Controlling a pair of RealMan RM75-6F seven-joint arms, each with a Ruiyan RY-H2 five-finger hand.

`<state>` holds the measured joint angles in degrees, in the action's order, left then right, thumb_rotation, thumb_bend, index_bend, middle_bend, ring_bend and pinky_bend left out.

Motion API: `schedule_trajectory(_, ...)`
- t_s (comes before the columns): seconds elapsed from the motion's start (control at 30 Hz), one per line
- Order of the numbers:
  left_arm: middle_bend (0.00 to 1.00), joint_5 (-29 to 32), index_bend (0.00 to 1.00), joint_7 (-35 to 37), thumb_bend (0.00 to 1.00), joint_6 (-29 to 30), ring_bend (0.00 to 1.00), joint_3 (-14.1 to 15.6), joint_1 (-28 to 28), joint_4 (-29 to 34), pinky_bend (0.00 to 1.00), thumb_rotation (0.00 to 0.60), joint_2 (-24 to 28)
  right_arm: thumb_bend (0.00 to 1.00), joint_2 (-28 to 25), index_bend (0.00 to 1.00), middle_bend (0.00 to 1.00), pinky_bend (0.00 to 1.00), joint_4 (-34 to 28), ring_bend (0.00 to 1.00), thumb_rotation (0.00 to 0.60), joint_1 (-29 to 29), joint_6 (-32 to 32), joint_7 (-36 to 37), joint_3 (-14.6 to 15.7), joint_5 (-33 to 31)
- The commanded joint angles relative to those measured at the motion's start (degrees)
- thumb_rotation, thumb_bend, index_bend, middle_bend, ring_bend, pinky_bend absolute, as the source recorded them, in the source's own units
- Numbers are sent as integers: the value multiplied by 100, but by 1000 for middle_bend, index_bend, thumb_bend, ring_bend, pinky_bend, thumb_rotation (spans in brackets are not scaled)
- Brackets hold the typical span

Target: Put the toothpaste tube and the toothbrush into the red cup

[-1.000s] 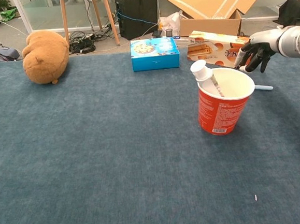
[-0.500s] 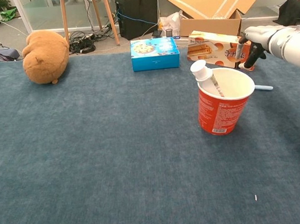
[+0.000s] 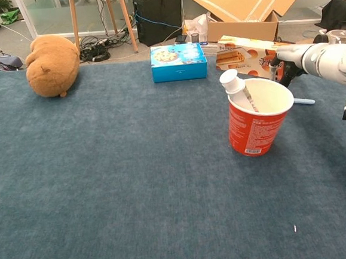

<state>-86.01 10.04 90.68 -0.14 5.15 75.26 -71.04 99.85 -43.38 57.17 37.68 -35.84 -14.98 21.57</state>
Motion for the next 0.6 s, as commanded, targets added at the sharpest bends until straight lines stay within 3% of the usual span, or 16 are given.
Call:
schedule_trajectory(0.03, 374, 0, 322, -1, 0, -2, 331, 0, 0, 0, 416, 600, 1, 238, 38, 478, 1000, 1000, 37, 1000, 600, 3, -14, -43, -11, 1)
schedule_trajectory(0.6, 374, -4, 322, -24, 0, -2, 331, -8, -7, 40, 417, 600, 30, 245, 317, 494, 1000, 1000, 349, 1000, 600, -10, -117, -321, -27, 94)
